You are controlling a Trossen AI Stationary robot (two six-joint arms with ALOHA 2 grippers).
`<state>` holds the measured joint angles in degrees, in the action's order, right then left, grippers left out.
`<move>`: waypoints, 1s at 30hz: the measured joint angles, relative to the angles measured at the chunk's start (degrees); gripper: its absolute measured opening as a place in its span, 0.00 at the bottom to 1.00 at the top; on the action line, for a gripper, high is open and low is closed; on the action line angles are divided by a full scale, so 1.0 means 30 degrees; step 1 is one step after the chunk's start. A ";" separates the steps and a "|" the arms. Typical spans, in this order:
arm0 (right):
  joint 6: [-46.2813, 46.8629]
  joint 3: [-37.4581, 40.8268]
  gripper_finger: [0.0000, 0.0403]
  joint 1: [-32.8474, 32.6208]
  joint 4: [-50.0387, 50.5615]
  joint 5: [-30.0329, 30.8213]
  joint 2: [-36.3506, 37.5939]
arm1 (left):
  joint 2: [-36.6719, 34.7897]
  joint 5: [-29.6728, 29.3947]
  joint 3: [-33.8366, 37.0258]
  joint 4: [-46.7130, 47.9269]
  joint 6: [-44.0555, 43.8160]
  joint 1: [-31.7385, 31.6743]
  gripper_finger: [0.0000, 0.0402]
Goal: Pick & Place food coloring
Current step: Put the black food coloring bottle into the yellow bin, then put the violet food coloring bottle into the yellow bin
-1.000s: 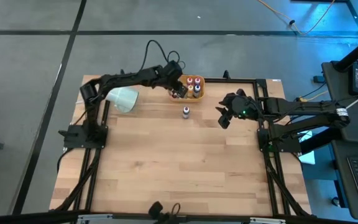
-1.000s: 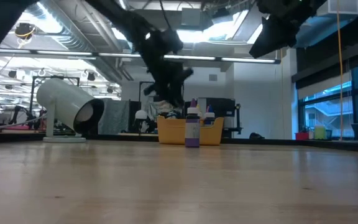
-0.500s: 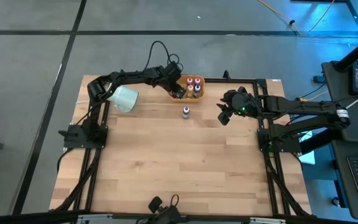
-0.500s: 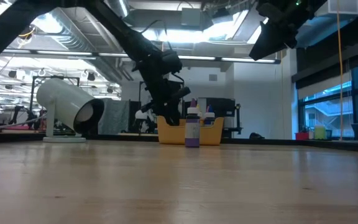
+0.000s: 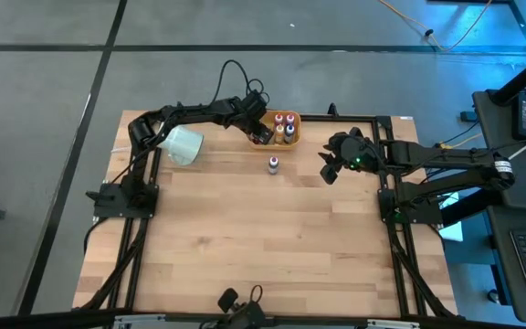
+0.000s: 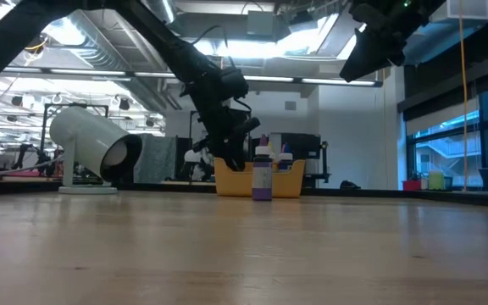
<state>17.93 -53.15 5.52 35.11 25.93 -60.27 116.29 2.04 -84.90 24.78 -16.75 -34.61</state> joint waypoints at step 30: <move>-0.1019 0.0015 0.38 -0.0013 -0.3069 -0.2221 0.0000 | -1.0477 -0.1424 0.2585 -0.2608 0.3487 0.2706 0.40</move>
<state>14.88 -53.10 5.48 25.91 19.27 -60.27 84.86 -2.23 -77.15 16.95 -6.29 -26.49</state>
